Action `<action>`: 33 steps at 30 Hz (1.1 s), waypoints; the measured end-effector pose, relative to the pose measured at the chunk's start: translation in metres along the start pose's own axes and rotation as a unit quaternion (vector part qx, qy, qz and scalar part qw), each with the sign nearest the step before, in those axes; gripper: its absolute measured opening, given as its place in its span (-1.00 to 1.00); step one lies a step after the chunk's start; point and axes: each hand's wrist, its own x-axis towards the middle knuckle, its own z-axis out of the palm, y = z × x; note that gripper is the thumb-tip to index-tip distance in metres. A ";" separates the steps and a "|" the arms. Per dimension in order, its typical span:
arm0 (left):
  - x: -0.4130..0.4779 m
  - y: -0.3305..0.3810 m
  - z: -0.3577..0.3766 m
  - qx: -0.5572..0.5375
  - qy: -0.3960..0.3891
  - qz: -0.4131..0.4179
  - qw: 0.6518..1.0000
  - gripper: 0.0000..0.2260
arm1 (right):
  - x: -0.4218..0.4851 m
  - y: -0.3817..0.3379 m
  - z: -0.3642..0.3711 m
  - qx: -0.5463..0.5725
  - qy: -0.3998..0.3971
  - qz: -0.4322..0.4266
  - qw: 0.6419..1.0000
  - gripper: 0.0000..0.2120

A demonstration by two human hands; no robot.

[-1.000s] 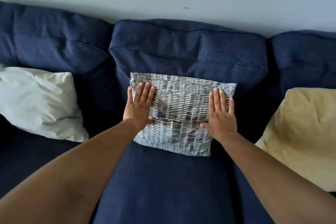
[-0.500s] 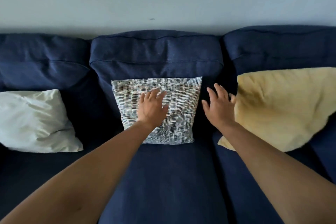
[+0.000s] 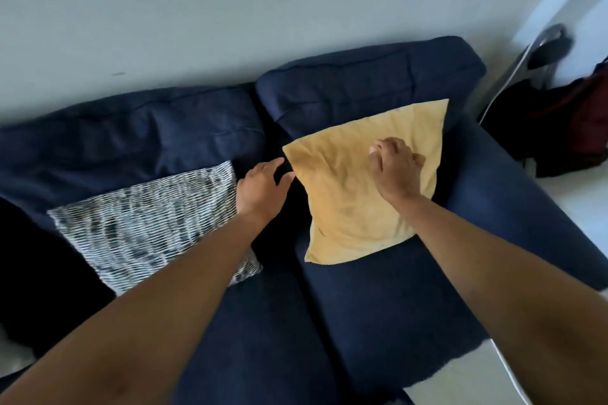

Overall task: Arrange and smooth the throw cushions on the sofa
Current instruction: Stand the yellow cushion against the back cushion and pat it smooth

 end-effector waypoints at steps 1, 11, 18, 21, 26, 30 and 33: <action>0.008 0.010 0.010 -0.004 0.014 -0.004 1.000 -0.53 | 0.012 0.016 -0.001 0.004 -0.001 0.000 1.000 -0.67; 0.079 0.073 0.102 -0.349 0.223 -0.351 0.840 -0.43 | 0.143 0.153 0.016 0.167 -0.011 0.208 0.964 -0.36; 0.094 0.104 0.109 -0.410 0.379 -0.323 0.764 -0.76 | 0.196 0.181 0.037 0.292 -0.072 0.266 0.916 -0.70; 0.100 0.117 0.101 -0.418 0.434 -0.296 0.742 -0.83 | 0.210 0.180 0.026 0.315 0.034 0.262 0.912 -0.67; 0.108 0.123 0.111 -0.397 0.414 -0.309 0.758 -0.83 | 0.212 0.192 0.029 0.309 -0.001 0.259 0.915 -0.64; 0.111 0.120 0.111 -0.369 0.404 -0.318 0.775 -0.80 | 0.210 0.195 0.029 0.317 -0.018 0.238 0.918 -0.63; 0.109 0.122 0.108 -0.367 0.416 -0.315 0.770 -0.75 | 0.210 0.195 0.026 0.349 -0.009 0.225 0.909 -0.67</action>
